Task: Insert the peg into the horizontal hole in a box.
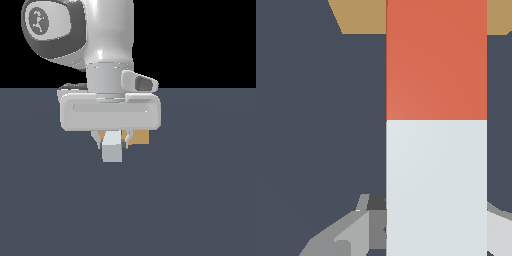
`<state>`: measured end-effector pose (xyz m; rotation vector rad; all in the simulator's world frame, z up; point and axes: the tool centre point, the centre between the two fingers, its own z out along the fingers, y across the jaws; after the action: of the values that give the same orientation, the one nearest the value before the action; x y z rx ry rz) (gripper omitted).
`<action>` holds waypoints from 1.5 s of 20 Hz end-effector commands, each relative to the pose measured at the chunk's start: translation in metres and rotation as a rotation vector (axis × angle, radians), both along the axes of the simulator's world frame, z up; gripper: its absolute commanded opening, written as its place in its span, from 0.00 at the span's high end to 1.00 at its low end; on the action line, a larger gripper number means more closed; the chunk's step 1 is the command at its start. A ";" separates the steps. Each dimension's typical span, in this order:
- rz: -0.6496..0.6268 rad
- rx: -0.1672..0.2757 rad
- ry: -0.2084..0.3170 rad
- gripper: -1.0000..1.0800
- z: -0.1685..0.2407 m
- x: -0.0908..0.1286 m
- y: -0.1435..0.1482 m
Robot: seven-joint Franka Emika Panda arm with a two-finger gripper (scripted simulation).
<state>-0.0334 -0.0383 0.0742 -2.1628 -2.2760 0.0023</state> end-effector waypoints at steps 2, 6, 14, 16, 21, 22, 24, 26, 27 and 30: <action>-0.001 0.000 0.000 1.00 0.000 0.000 0.000; -0.002 0.001 -0.004 1.00 0.002 0.002 0.000; -0.002 0.001 -0.002 1.00 0.001 0.000 0.009; -0.002 0.001 -0.002 1.00 0.001 0.000 0.018; -0.002 0.001 -0.003 1.00 0.002 -0.002 0.054; -0.002 0.001 -0.003 1.00 0.002 -0.003 0.062; -0.002 0.001 -0.004 1.00 0.002 -0.003 0.076; -0.002 0.001 -0.004 1.00 0.002 -0.004 0.086; -0.002 0.001 -0.004 1.00 0.002 -0.004 0.091; -0.002 0.001 -0.004 1.00 0.002 -0.004 0.099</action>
<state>-0.0384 0.0533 0.0752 -2.1681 -2.2723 0.0026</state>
